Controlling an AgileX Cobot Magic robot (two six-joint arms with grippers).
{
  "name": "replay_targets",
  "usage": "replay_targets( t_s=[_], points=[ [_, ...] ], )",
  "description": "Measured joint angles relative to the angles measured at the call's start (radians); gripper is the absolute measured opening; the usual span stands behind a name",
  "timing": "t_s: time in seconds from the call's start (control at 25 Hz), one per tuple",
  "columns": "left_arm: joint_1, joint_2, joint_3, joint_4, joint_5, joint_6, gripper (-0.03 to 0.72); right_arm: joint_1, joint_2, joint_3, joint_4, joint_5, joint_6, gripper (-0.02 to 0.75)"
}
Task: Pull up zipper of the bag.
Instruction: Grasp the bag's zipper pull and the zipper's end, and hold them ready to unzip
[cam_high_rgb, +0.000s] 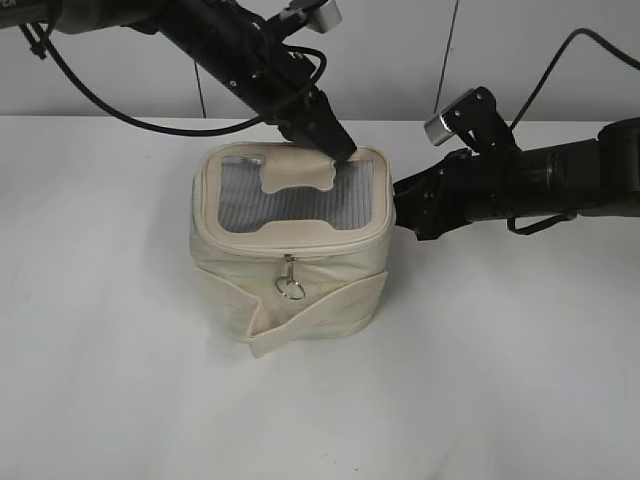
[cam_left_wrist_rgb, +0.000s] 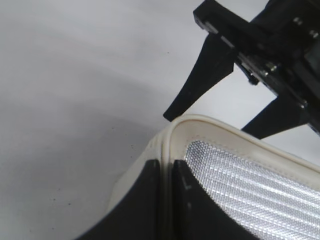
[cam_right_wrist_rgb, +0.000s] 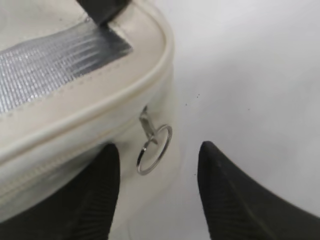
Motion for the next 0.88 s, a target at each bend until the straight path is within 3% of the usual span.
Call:
replay_targets(
  t_s=[0.48, 0.6, 0.68, 0.72, 0.88],
  points=[
    [-0.001, 0.000, 0.000, 0.004, -0.004, 0.000, 0.033, 0.000, 0.080, -0.076, 0.007, 0.027, 0.027, 0.379],
    [-0.001, 0.000, 0.000, 0.006, -0.006, 0.000, 0.033, 0.003, 0.087, -0.093, 0.005, 0.029, 0.029, 0.263],
    [-0.001, 0.000, 0.000, 0.006, -0.007, -0.001, 0.033, 0.008, 0.088, -0.098, 0.005, 0.030, 0.050, 0.090],
    [-0.001, 0.000, 0.000, 0.006, -0.007, -0.001, 0.033, 0.011, 0.088, -0.098, 0.005, 0.030, 0.073, 0.042],
    [-0.001, 0.000, 0.000, 0.006, -0.009, -0.001, 0.033, 0.006, 0.085, -0.099, -0.058, 0.028, 0.219, 0.008]
  ],
)
